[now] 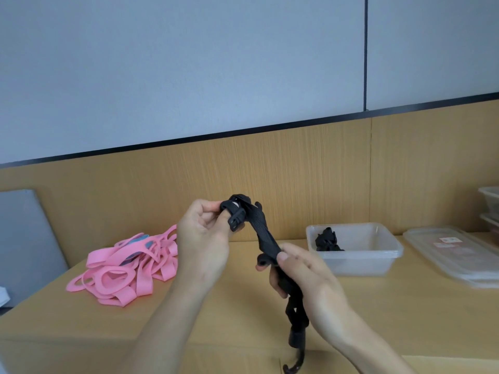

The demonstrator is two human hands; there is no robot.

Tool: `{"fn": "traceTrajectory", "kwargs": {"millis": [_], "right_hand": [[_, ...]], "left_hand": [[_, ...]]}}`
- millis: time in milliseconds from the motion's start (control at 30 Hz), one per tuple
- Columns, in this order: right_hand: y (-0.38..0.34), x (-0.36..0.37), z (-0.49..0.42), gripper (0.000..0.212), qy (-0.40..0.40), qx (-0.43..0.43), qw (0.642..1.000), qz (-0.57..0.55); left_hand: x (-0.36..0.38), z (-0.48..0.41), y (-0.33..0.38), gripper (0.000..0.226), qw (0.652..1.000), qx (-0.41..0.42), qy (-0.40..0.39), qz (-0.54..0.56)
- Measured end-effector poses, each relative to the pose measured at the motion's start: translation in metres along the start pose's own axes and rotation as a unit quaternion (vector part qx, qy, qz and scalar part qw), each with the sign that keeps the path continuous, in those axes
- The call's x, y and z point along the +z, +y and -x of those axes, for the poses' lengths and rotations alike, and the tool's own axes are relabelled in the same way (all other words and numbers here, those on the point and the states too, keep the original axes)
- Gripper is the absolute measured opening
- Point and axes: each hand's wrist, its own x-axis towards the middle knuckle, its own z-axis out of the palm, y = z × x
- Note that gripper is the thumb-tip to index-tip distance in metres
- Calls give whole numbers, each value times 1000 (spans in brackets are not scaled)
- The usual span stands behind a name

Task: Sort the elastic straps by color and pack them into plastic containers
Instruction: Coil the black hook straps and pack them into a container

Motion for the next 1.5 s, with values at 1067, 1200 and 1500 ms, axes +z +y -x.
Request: {"fn": "traceTrajectory", "kwargs": {"millis": [1067, 1200, 1500], "right_hand": [[20, -53, -21, 49, 83, 167, 975, -120], [-1, -62, -27, 46, 82, 118, 985, -93], [-24, -46, -25, 34, 127, 48, 988, 77]], "left_hand": [[-19, 22, 5, 14, 855, -274, -377, 229], [-31, 31, -5, 25, 880, -259, -384, 111], [-41, 45, -34, 14, 925, -239, -275, -105]]}}
